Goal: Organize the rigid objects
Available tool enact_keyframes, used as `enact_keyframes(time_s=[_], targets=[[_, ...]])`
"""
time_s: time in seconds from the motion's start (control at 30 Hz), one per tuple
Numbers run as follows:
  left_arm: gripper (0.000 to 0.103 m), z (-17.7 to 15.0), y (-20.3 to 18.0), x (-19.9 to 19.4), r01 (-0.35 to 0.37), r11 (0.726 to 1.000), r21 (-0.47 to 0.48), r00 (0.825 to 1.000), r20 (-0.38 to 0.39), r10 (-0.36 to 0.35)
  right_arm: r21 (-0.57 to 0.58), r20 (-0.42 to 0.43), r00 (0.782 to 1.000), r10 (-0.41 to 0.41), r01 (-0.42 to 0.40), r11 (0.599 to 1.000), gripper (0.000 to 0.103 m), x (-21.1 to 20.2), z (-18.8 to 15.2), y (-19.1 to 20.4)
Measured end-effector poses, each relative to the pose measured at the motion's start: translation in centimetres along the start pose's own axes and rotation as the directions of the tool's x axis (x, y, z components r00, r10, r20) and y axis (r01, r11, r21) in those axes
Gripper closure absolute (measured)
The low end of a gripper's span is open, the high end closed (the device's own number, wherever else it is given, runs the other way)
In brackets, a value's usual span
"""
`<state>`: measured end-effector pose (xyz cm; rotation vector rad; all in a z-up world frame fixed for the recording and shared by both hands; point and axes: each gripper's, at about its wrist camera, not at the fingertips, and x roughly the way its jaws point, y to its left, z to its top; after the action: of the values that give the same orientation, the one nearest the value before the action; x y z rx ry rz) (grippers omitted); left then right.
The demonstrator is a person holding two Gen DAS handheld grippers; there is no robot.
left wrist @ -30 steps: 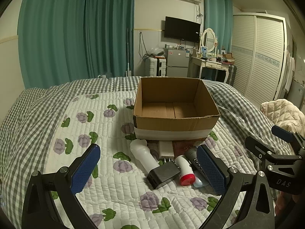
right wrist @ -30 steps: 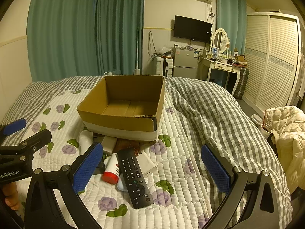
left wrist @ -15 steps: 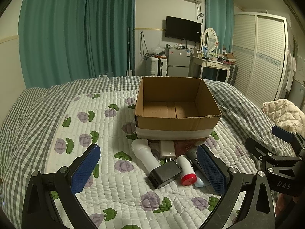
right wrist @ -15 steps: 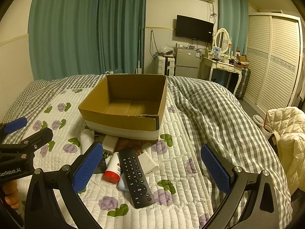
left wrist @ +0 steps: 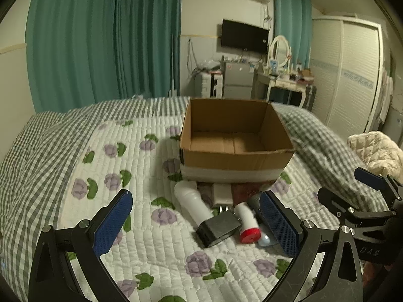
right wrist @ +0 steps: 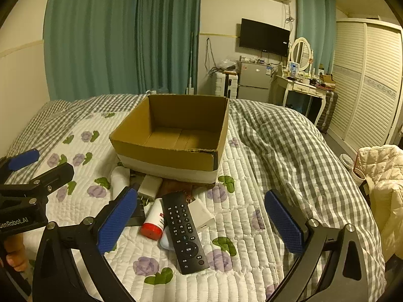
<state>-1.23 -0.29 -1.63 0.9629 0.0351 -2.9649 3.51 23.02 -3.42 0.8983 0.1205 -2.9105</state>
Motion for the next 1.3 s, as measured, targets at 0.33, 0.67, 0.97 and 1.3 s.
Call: enact_keyframes(time_s=[0.33, 0.67, 0.97, 1.3], targets=[[0.0, -2.0, 0.0, 3.7, -0.04, 0.999, 0.01, 0.989, -0.142, 0.041, -0.045, -0.271, 0.962, 0.034, -0.048, 0.998, 0.022, 7.3, -3.4, -0.2], [0.002, -3.7, -2.1, 5.9, -0.002, 0.999, 0.041, 0.973, -0.23, 0.012, 0.002, -0.417, 0.901, 0.123, -0.134, 0.991, 0.055, 12.5, -5.7, 0.3], [0.019, -4.1, -5.5, 7.2, 0.082, 0.994, 0.07, 0.951, -0.303, -0.057, 0.03, -0.362, 0.92, 0.15, -0.149, 0.988, 0.084, 10.4, -4.6, -0.7], [0.055, -4.9, -9.1, 11.4, 0.191, 0.98, 0.048, 0.876, -0.459, -0.148, 0.1, -0.338, 0.933, 0.121, -0.092, 0.991, 0.084, 9.9, -4.0, -4.2]])
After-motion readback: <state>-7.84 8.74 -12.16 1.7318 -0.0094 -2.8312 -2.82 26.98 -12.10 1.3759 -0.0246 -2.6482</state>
